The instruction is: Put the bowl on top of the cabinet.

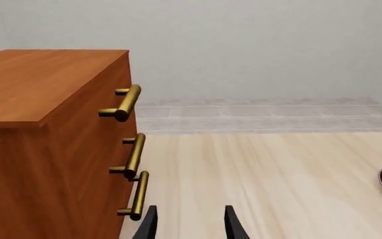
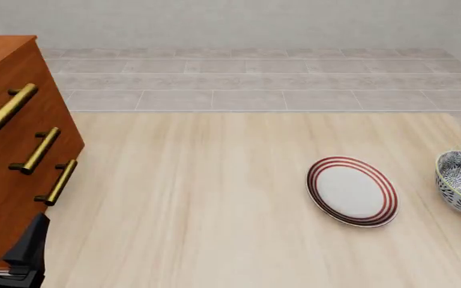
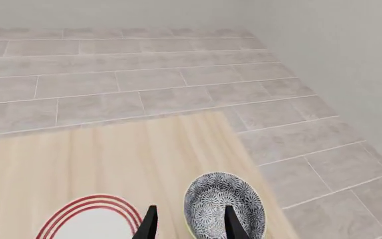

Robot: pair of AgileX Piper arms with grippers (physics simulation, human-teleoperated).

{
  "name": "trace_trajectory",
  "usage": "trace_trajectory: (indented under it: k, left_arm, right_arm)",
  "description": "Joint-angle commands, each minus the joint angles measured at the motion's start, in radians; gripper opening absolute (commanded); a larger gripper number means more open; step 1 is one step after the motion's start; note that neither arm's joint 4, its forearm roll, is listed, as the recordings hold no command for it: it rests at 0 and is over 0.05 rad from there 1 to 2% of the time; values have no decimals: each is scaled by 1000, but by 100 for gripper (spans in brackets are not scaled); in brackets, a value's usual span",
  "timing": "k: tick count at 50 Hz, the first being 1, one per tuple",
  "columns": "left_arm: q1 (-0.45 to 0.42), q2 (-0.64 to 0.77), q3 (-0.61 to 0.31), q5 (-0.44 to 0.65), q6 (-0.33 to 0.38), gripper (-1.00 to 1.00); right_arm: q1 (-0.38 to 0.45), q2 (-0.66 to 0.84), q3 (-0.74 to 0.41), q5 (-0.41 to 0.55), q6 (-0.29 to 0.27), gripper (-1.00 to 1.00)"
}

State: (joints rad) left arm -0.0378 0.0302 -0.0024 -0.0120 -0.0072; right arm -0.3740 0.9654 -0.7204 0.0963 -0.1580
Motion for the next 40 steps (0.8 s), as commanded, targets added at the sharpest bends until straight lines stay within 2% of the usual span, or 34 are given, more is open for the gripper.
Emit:
trace_trajectory:
  k: [1, 2, 4, 7, 10, 19, 40]
  left_arm:
    - [-1, -1, 0, 0, 0, 100]
    - [-1, 2, 0, -1, 0, 100]
    - [-2, 2, 0, -1, -2, 100]
    - [-5, 4, 0, -2, 2, 100]
    - [-5, 8, 1, -5, 4, 100]
    - [-6, 11, 1, -4, 8, 100]
    - [-8, 2, 1, 3, 11, 100]
  right_arm:
    - [-61, 67, -32, -2, -45, 100]
    - [-95, 90, -39, -2, -25, 100]
    - [-91, 97, -37, -6, -30, 100]
    - [-109, 127, -41, -9, -9, 100]
    - [-139, 140, -41, -20, -30, 100]
    - [-181, 166, -60, -14, -18, 100]
    - [-267, 236, -72, -54, -51, 100]
